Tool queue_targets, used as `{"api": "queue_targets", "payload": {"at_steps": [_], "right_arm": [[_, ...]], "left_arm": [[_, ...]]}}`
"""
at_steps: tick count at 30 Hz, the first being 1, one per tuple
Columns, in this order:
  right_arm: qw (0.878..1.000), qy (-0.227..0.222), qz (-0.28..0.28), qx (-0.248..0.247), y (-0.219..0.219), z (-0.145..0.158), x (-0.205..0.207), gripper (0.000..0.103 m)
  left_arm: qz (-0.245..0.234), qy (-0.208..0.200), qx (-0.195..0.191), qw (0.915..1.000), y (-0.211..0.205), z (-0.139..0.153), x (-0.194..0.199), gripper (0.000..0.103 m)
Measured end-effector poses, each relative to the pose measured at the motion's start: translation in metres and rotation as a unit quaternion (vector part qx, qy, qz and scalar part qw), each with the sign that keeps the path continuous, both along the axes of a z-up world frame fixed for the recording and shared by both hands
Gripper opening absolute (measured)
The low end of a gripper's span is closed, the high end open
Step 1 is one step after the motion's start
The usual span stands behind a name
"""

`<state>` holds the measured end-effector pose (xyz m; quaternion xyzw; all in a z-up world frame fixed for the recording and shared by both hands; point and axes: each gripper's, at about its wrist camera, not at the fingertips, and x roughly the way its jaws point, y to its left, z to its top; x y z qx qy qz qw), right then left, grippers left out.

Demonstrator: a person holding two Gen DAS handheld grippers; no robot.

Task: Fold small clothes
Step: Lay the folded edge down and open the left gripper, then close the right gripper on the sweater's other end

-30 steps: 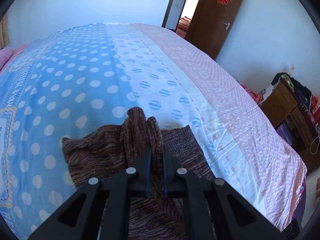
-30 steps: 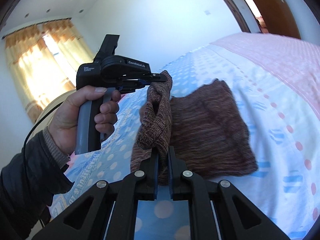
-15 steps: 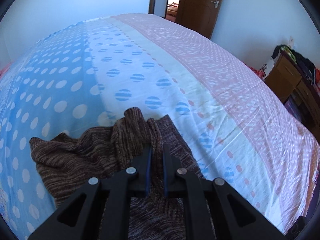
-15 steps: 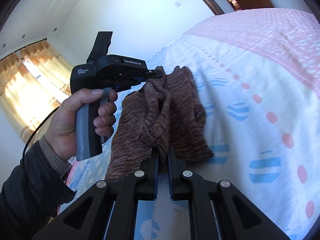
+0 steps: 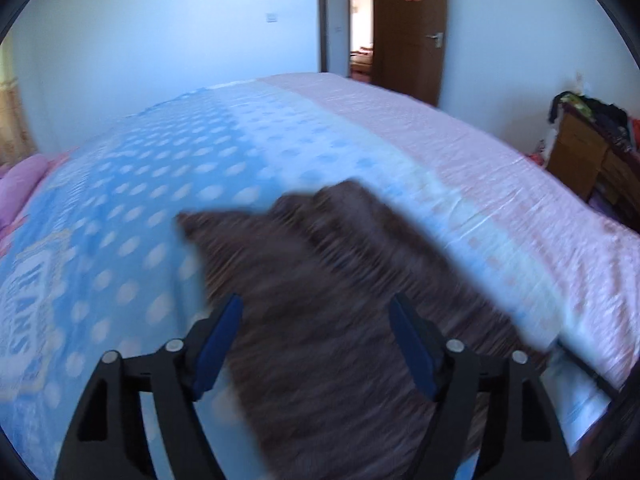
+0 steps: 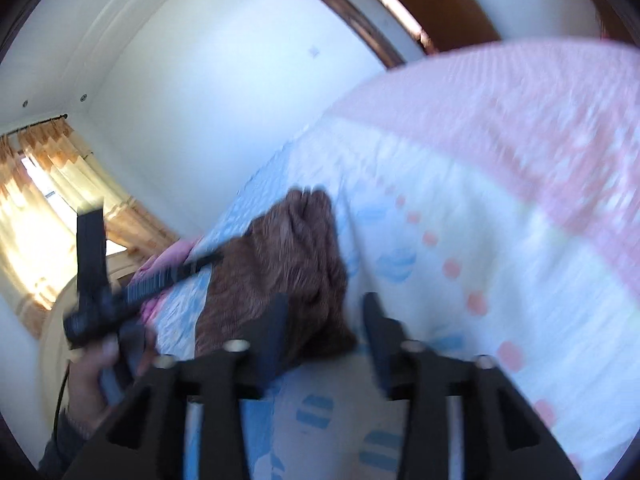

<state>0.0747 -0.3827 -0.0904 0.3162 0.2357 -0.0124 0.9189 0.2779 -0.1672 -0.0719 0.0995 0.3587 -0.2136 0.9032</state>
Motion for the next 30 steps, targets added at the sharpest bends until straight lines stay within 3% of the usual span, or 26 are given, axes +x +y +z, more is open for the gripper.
{"api": "queue_targets", "payload": {"at_steps": [4,8,11,17,18,19,21,24,28,29,30], "right_arm": [[0.998,-0.014,0.005,-0.064,0.003,0.036,0.009,0.051],[0.992,0.027,0.096,-0.082,0.007,0.052,0.071,0.051],[0.988,0.066,0.121,-0.077,0.004,0.049,0.125,0.050],[0.976,0.136,0.160,-0.063,0.018,0.015,0.220,0.050],[0.972,0.148,0.174,-0.053,0.021,0.008,0.230,0.041],[0.967,0.164,0.185,-0.059,0.027,0.002,0.236,0.004],[0.961,0.193,0.154,-0.128,0.033,-0.001,0.239,0.006],[0.959,0.214,0.129,-0.133,0.024,-0.006,0.236,0.006],[0.947,0.178,0.135,-0.233,0.049,0.033,0.232,0.009],[0.946,0.164,0.149,-0.237,0.056,0.044,0.234,0.012],[0.945,0.146,0.179,-0.233,0.068,0.057,0.238,0.028]], "left_arm": [[0.028,0.023,0.018,0.9992,0.031,-0.041,-0.017,0.082],[0.038,0.033,-0.017,0.9986,0.040,-0.050,-0.018,0.088],[0.039,0.036,-0.022,0.9984,0.040,-0.054,-0.015,0.096],[0.042,0.062,-0.062,0.9952,0.054,-0.061,-0.011,0.099],[0.041,0.061,-0.061,0.9955,0.053,-0.062,-0.013,0.099],[0.037,0.061,-0.059,0.9957,0.052,-0.062,-0.013,0.100],[0.038,0.060,-0.054,0.9961,0.050,-0.063,-0.014,0.101],[0.036,0.058,-0.051,0.9964,0.048,-0.062,-0.018,0.101],[0.036,0.045,-0.042,0.9975,0.046,-0.061,-0.023,0.101],[0.034,0.043,-0.039,0.9977,0.044,-0.061,-0.025,0.101],[0.033,0.041,-0.037,0.9979,0.043,-0.061,-0.026,0.101]]}}
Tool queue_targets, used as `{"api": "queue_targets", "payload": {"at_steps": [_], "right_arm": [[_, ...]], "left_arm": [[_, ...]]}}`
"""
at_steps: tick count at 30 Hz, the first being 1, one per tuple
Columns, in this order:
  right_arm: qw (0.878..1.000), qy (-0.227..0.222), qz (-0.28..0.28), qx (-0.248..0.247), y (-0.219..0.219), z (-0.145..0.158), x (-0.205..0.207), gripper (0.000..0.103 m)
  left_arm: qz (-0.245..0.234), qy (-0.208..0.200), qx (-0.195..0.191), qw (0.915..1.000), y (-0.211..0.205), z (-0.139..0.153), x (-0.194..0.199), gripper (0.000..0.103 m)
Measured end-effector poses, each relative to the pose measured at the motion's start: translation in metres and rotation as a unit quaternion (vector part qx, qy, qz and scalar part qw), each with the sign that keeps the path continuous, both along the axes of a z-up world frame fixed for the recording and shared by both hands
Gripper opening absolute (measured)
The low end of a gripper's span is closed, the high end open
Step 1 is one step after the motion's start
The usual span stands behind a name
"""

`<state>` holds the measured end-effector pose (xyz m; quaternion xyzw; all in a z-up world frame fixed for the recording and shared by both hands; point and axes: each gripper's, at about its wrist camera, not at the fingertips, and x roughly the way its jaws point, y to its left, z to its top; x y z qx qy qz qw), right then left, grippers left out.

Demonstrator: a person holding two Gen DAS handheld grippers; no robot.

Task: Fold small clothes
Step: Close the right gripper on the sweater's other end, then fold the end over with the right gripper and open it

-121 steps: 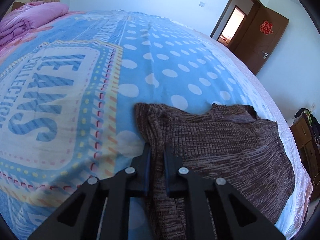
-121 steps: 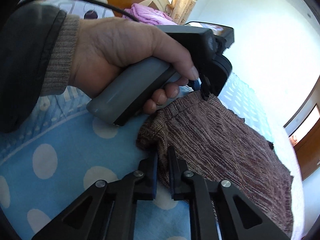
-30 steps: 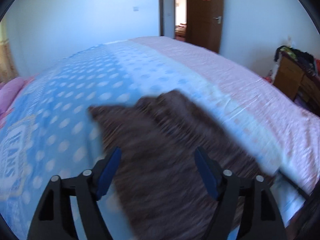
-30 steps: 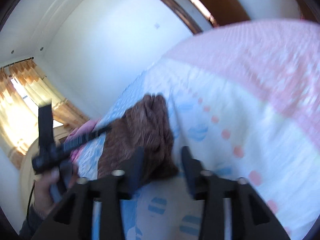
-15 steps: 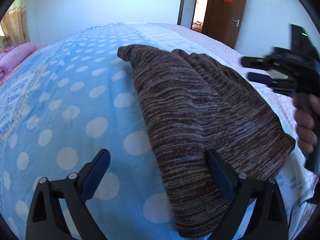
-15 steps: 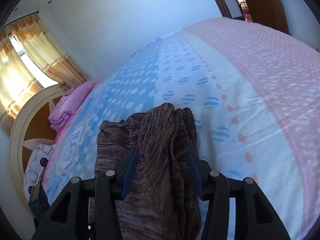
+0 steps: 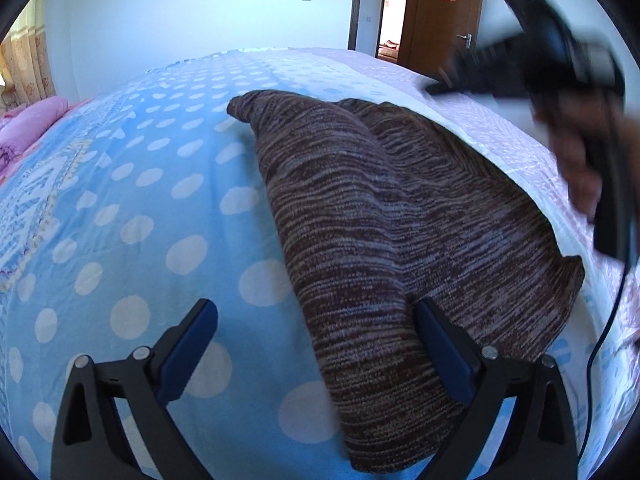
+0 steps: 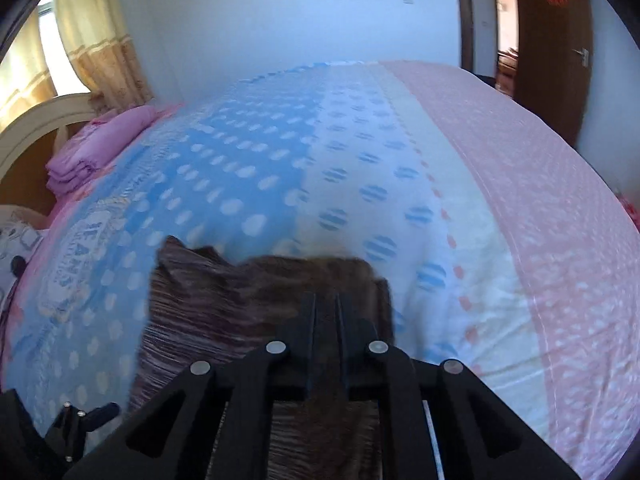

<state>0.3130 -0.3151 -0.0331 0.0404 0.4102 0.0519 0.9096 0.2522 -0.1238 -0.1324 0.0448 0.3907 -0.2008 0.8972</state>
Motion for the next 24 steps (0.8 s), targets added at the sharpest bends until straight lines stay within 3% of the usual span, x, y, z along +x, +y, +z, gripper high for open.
{"api": "queue_targets", "payload": {"at_steps": [1,2,5,9,10,11,12,15,18,22,23,24], "right_arm": [[1.000,-0.003,0.026,0.008,0.010,0.007,0.006,0.048],[0.998,0.005,0.063,0.016,0.027,0.013,0.016,0.056],[0.989,0.040,0.141,0.002,0.076,0.013,0.044,0.058],[0.972,0.091,0.195,-0.097,0.140,-0.011,0.078,0.058],[0.965,0.114,0.202,-0.118,0.152,-0.022,0.088,0.053],[0.960,0.132,0.208,-0.134,0.162,-0.033,0.094,0.035],[0.958,0.140,0.200,-0.149,0.167,-0.041,0.099,0.006],[0.961,0.131,0.169,-0.174,0.167,-0.047,0.120,0.005],[0.975,0.116,0.139,-0.128,0.149,-0.038,0.137,0.005],[0.977,0.102,0.139,-0.124,0.139,-0.041,0.129,0.006],[0.980,0.094,0.134,-0.111,0.136,-0.040,0.130,0.008],[0.983,0.081,0.139,-0.084,0.130,-0.034,0.126,0.023]], "left_arm": [[-0.001,0.000,0.000,1.0000,0.000,0.000,-0.001,0.101],[-0.001,0.000,-0.002,1.0000,0.000,0.001,-0.001,0.101],[0.002,0.012,-0.003,0.9999,0.002,0.000,-0.001,0.101],[0.002,0.006,0.001,1.0000,0.000,0.001,-0.003,0.101],[0.002,0.006,0.001,1.0000,0.000,0.000,-0.003,0.101],[0.002,0.007,0.000,1.0000,0.000,0.000,-0.003,0.101],[0.003,0.009,0.001,1.0000,-0.001,-0.001,-0.003,0.102],[0.002,0.012,0.004,0.9999,-0.004,-0.001,-0.004,0.103],[0.001,0.015,-0.002,0.9999,-0.003,-0.001,-0.004,0.103],[0.001,0.018,-0.006,0.9998,-0.001,-0.002,-0.003,0.103],[0.002,0.018,-0.006,0.9998,-0.001,-0.002,-0.003,0.103],[0.002,0.018,-0.007,0.9998,-0.001,-0.002,-0.003,0.103]]}}
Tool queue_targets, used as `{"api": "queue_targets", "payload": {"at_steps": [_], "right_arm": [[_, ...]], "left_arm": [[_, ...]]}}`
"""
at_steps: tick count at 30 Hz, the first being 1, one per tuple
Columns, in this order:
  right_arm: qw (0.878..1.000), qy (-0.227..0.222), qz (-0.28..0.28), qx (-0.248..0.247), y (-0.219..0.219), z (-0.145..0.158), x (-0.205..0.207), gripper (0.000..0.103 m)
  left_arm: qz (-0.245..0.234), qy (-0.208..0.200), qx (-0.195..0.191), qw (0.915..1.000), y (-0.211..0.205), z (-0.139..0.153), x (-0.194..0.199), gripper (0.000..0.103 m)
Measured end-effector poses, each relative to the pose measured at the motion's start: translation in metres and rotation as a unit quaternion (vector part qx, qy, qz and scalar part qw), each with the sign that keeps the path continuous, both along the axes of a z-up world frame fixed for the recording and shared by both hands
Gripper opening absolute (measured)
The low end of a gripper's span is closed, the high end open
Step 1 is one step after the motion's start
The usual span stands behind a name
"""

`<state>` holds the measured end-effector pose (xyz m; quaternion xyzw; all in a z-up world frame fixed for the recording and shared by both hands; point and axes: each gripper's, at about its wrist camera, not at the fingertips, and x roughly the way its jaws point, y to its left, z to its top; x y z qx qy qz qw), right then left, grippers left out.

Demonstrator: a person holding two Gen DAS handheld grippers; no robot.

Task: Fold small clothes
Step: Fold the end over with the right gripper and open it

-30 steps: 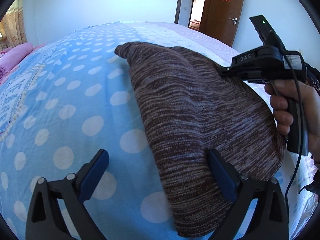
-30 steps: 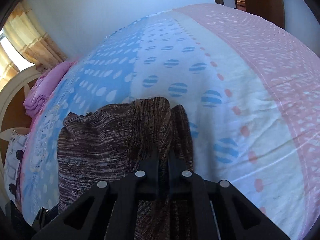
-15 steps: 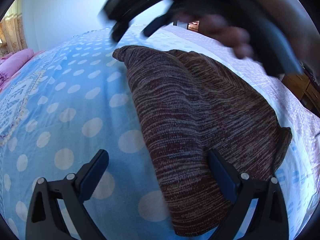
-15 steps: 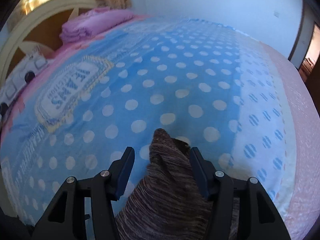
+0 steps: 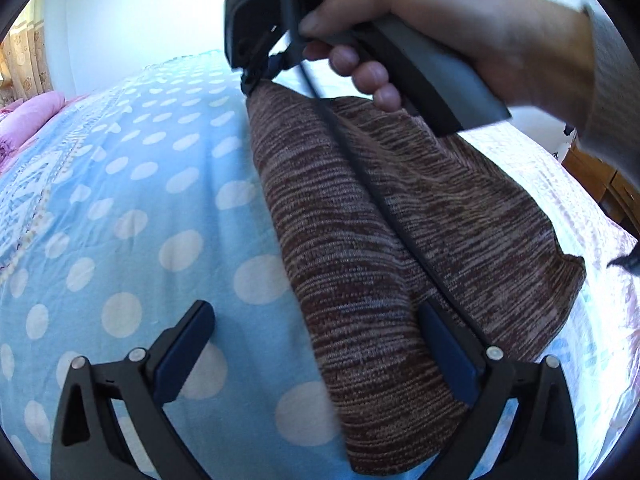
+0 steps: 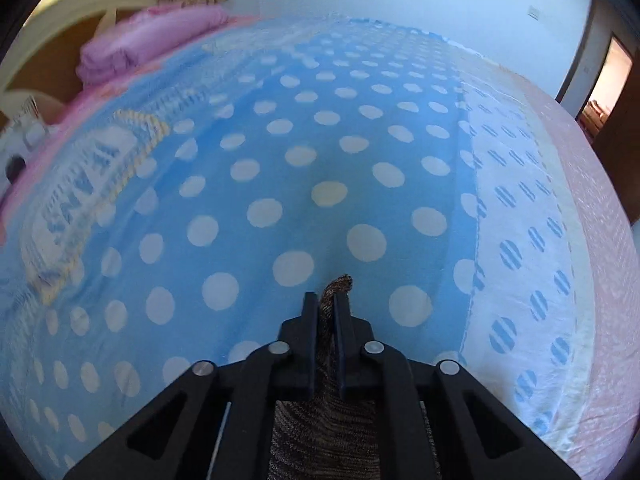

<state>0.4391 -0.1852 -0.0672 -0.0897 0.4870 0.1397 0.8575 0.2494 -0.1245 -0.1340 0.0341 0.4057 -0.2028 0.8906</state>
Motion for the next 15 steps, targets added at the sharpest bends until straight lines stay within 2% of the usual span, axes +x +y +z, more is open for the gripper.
{"api": "queue_targets", "payload": {"at_steps": [1,2,5,9,11,13,14,15], "right_arm": [[1.000,-0.004,0.002,0.016,0.001,0.002,0.000,0.052],[0.999,-0.005,0.006,0.032,-0.005,0.007,-0.008,0.060],[0.997,-0.030,0.031,0.065,-0.022,0.025,-0.045,0.061],[0.995,-0.058,0.016,0.079,-0.067,0.038,-0.111,0.061],[0.995,-0.060,0.017,0.074,-0.083,0.030,-0.139,0.061],[0.998,-0.045,0.010,0.040,-0.095,0.008,-0.156,0.060],[0.999,-0.033,-0.003,0.023,-0.101,-0.002,-0.158,0.057],[0.999,-0.023,-0.027,0.000,-0.110,-0.014,-0.159,0.050]], "left_arm": [[0.000,0.001,-0.002,1.0000,0.001,0.000,0.000,0.103],[0.000,0.002,-0.006,1.0000,0.002,0.000,0.000,0.103],[0.008,0.006,-0.025,0.9996,0.013,-0.002,0.010,0.103],[0.028,0.003,-0.049,0.9984,0.022,0.000,0.011,0.103],[0.032,0.005,-0.057,0.9979,0.026,-0.001,0.013,0.103],[0.035,-0.002,-0.061,0.9975,0.028,0.000,0.013,0.103],[0.038,-0.001,-0.057,0.9976,0.028,-0.001,0.014,0.103],[0.039,0.001,-0.050,0.9980,0.026,-0.002,0.014,0.103]]}}
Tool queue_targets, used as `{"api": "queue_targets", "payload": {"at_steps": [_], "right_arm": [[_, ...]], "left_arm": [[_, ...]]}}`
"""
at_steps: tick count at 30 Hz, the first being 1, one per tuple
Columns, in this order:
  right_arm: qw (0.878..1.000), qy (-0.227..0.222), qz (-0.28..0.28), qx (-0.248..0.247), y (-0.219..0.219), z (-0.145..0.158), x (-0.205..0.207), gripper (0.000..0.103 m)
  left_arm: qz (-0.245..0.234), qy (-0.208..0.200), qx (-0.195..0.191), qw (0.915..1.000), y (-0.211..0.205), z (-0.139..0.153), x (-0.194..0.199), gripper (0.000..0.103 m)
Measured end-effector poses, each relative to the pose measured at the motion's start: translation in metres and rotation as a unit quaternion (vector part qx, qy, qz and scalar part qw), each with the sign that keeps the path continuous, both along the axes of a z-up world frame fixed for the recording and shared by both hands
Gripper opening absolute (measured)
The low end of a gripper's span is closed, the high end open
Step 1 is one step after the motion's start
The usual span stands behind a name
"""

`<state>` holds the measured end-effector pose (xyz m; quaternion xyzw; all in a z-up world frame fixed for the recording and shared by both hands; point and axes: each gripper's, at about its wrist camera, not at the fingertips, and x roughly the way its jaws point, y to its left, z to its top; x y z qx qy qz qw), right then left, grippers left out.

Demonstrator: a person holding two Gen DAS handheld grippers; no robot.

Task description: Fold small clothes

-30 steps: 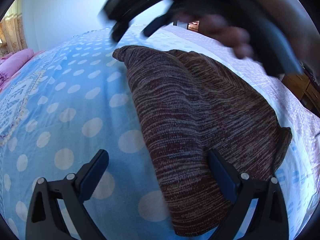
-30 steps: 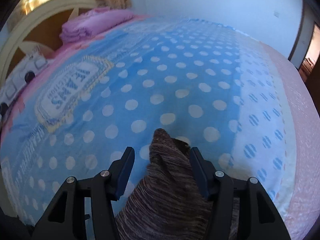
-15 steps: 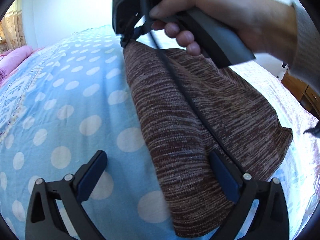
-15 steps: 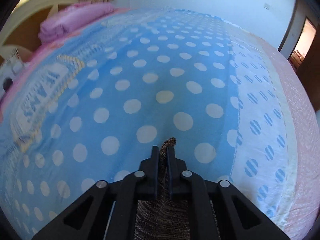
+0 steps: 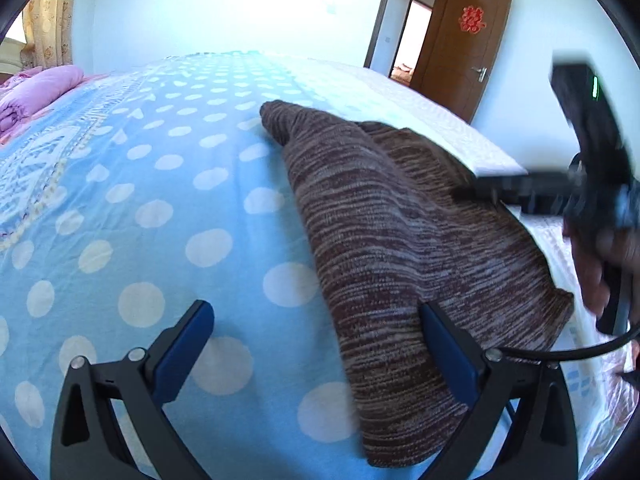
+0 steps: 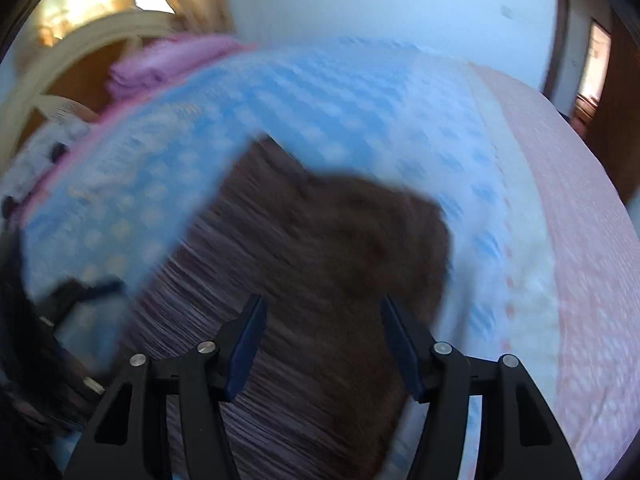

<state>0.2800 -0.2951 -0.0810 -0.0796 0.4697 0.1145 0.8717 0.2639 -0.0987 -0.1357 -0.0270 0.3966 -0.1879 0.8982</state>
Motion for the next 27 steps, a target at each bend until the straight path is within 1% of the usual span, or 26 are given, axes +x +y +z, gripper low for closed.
{"api": "queue_targets", "payload": {"at_steps": [1,3,6,8,10,11,12,13,14,15,16,17,18,19,20,21,22,24,25,26,27], "right_arm": [[1.000,0.009,-0.026,-0.015,-0.011,-0.011,0.000,0.050],[0.999,0.006,-0.038,0.037,-0.029,-0.012,-0.002,0.050],[0.997,-0.047,-0.052,0.037,-0.034,0.009,0.001,0.050],[0.995,-0.065,-0.054,0.055,-0.032,0.022,0.014,0.050],[0.994,-0.079,-0.040,0.060,-0.023,0.031,0.024,0.049],[0.994,-0.084,-0.023,0.071,-0.014,0.034,0.030,0.049],[0.993,-0.078,-0.003,0.083,-0.005,0.035,0.036,0.049],[0.994,-0.068,0.012,0.087,0.002,0.033,0.043,0.049],[0.996,-0.056,0.018,0.063,0.015,0.027,0.053,0.049],[0.998,-0.044,0.012,0.033,0.024,0.020,0.063,0.049],[1.000,-0.030,0.002,0.004,0.029,0.008,0.075,0.049],[1.000,-0.020,-0.016,-0.011,0.026,-0.002,0.084,0.049],[0.999,-0.009,-0.044,-0.003,0.014,-0.010,0.090,0.049],[0.997,0.000,-0.071,0.041,-0.004,-0.018,0.092,0.049],[0.993,-0.007,-0.082,0.086,-0.017,-0.020,0.090,0.049],[0.992,-0.015,-0.078,0.094,-0.020,-0.021,0.088,0.049],[0.994,-0.025,-0.068,0.085,-0.018,-0.022,0.084,0.049],[0.996,-0.036,-0.055,0.059,-0.013,-0.020,0.078,0.049],[0.996,-0.037,-0.057,0.057,-0.015,-0.018,0.077,0.049],[0.995,-0.038,-0.063,0.062,-0.020,-0.017,0.075,0.049],[0.994,-0.039,-0.073,0.069,-0.025,-0.018,0.075,0.049]], "left_arm": [[0.001,0.002,0.010,0.9999,-0.003,-0.001,0.001,0.103],[0.005,-0.003,0.025,0.9997,-0.007,-0.001,0.000,0.103],[0.016,-0.026,0.041,0.9987,-0.008,0.004,-0.006,0.103],[0.025,-0.039,0.031,0.9984,-0.002,0.012,-0.009,0.103],[0.063,-0.054,0.013,0.9965,0.009,0.028,-0.006,0.103],[0.071,-0.059,0.001,0.9957,0.013,0.035,-0.003,0.103],[0.075,-0.061,-0.009,0.9953,0.014,0.041,0.003,0.103],[0.076,-0.057,-0.009,0.9955,0.013,0.045,0.012,0.103],[0.076,-0.052,-0.001,0.9957,0.009,0.046,0.022,0.103],[0.077,-0.052,0.006,0.9957,0.005,0.047,0.026,0.103],[0.080,-0.051,0.019,0.9953,0.000,0.046,0.035,0.103],[0.081,-0.047,0.025,0.9952,-0.004,0.046,0.040,0.103],[0.084,-0.043,0.023,0.9953,-0.006,0.047,0.046,0.103],[0.086,-0.043,0.012,0.9953,-0.008,0.050,0.053,0.103],[0.081,-0.043,0.005,0.9958,-0.011,0.052,0.057,0.103],[0.072,-0.041,0.002,0.9965,-0.016,0.054,0.063,0.103],[0.062,-0.033,0.006,0.9975,-0.022,0.053,0.071,0.103],[0.061,-0.020,0.040,0.9971,-0.034,0.043,0.083,0.103],[0.070,-0.009,0.080,0.9943,-0.040,0.033,0.090,0.103],[0.078,0.010,0.112,0.9906,-0.042,0.019,0.097,0.103],[0.072,0.023,0.109,0.9911,-0.040,0.012,0.100,0.103]]}}
